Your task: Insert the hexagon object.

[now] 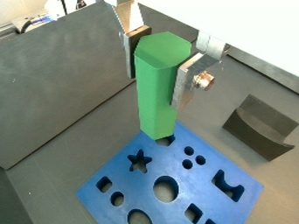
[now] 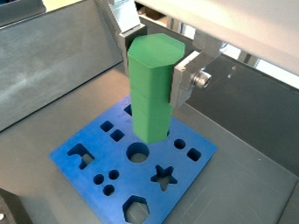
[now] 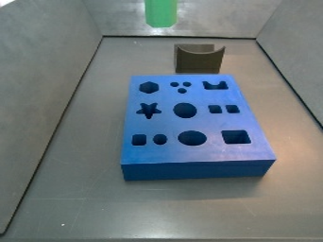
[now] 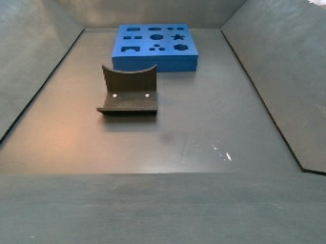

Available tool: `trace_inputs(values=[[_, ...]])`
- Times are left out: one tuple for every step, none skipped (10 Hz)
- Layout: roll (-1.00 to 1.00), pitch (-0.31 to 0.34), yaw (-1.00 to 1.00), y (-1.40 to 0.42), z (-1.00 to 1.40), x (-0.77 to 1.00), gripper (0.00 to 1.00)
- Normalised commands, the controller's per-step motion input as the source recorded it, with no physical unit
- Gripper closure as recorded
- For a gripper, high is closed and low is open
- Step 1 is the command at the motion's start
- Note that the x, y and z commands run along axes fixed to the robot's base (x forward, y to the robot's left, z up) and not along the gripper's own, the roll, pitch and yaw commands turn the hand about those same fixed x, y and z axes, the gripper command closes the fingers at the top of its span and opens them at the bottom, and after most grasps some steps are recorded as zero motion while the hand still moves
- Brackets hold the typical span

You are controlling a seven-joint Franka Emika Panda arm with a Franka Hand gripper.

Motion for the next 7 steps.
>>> trace_inputs(values=[[0.0, -0.021, 0.0, -0.1, -0.08, 0.0, 1.0], [-0.16, -0.004, -0.65, 0.19, -0.54, 0.25, 1.0], [0.0, 0.026, -0.83, 0.22, -1.0, 0.01, 1.0], [0.0, 0.027, -0.84, 0.21, -1.0, 0.02, 1.0], [0.0, 0.021, -0.85, 0.19, -1.0, 0.03, 1.0], [0.0, 0.016, -0.86, 0.18, -1.0, 0.03, 1.0], [0.0, 0.019, -0.86, 0.19, -1.0, 0.03, 1.0]])
